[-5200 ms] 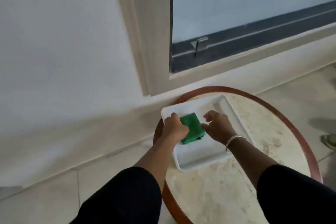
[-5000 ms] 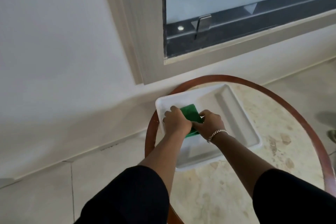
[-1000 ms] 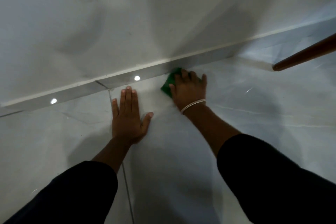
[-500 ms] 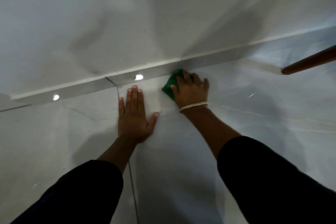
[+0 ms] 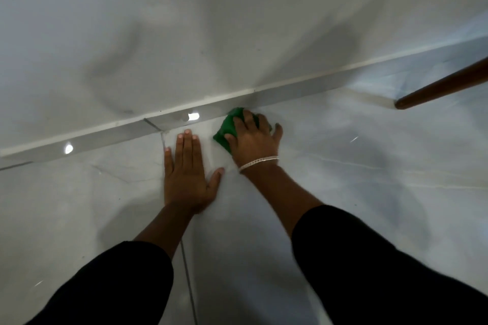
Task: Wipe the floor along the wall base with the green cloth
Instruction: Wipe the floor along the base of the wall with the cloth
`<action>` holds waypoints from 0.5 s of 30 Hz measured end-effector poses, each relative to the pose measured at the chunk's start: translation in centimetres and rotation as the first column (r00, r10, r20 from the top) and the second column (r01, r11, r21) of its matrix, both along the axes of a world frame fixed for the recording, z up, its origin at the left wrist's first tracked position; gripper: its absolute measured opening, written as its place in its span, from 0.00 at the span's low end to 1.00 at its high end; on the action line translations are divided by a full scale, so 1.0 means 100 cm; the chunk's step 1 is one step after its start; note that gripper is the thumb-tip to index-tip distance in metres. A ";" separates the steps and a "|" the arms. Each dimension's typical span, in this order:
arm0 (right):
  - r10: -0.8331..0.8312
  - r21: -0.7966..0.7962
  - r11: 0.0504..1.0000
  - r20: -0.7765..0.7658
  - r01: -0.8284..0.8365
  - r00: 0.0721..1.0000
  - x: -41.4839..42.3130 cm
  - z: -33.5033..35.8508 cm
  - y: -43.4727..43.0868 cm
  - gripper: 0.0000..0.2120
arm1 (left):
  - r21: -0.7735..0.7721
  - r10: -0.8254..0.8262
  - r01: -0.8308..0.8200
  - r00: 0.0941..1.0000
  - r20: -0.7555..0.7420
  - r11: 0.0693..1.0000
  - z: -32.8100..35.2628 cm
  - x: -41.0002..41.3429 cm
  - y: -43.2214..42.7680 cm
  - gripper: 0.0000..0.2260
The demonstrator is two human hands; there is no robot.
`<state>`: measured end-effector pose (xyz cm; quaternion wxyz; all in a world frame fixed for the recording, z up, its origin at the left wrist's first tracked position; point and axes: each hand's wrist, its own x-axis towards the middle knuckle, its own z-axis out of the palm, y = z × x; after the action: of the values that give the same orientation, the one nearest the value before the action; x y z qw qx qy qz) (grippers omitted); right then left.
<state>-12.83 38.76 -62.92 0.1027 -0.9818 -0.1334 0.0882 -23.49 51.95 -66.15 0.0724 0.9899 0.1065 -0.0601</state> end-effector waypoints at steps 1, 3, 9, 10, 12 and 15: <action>-0.010 -0.006 1.000 0.017 0.010 1.000 0.010 -0.002 -0.019 0.23 | -0.007 0.000 0.000 1.000 0.008 1.000 0.001 0.000 0.000 0.40; -0.134 -0.033 0.990 0.025 0.134 0.991 0.036 -0.006 -0.062 0.24 | -0.009 -0.001 0.001 1.000 0.024 1.000 0.002 0.000 -0.001 0.40; -0.479 -0.051 0.877 0.010 0.478 0.878 0.067 0.000 -0.082 0.25 | 0.012 -0.002 0.002 1.000 0.029 1.000 0.001 0.003 -0.002 0.40; -0.464 -0.036 0.885 -0.015 0.464 0.886 0.056 0.001 -0.060 0.26 | 0.016 -0.003 0.003 1.000 0.018 1.000 0.001 0.003 -0.002 0.40; -0.346 0.004 0.938 -0.046 0.347 0.937 0.023 0.003 -0.009 0.28 | 0.029 -0.006 0.006 1.000 0.005 1.000 0.001 0.003 -0.002 0.40; -0.204 0.065 0.976 -0.078 0.209 0.976 -0.016 0.009 0.038 0.27 | 0.036 -0.020 0.021 1.000 -0.016 0.999 0.000 0.003 -0.001 0.40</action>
<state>-14.47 42.61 -62.00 0.1518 -0.9821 -0.0300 0.1070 -23.23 51.86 -66.18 0.0530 0.9916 0.0980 -0.0664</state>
